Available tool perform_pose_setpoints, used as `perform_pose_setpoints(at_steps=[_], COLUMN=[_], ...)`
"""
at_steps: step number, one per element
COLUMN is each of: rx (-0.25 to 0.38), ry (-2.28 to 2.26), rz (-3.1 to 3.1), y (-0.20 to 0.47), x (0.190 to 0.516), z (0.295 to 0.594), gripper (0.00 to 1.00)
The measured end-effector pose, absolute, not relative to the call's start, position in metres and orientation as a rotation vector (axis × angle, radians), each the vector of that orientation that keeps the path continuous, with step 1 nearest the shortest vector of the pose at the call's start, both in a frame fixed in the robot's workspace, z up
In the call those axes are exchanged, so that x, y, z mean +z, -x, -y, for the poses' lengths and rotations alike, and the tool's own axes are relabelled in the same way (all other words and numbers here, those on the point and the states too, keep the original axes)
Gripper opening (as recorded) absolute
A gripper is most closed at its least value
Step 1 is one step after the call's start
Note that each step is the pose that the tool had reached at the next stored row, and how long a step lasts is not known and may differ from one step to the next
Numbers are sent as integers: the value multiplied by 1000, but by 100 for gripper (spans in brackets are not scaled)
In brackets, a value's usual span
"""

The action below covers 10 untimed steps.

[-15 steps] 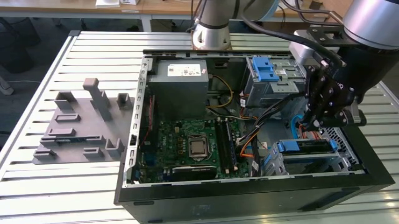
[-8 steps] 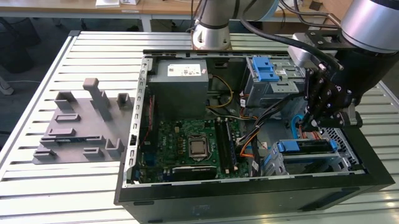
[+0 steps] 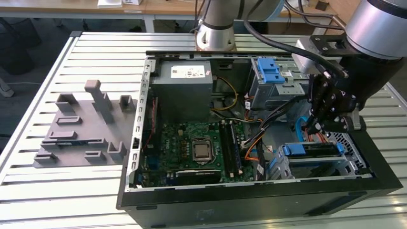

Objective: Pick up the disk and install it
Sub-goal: 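Insert the second disk wire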

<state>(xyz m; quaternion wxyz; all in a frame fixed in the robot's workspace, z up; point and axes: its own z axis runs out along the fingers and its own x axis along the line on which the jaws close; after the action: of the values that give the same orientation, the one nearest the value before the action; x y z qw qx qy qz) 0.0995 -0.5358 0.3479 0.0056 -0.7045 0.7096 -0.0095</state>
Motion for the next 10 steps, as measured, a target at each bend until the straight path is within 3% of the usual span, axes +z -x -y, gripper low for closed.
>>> perform_pose_setpoints(at_steps=[10], rx=[-53], ry=[2225], rz=[-2182], y=[-94], x=[345], z=[540], gripper=[16])
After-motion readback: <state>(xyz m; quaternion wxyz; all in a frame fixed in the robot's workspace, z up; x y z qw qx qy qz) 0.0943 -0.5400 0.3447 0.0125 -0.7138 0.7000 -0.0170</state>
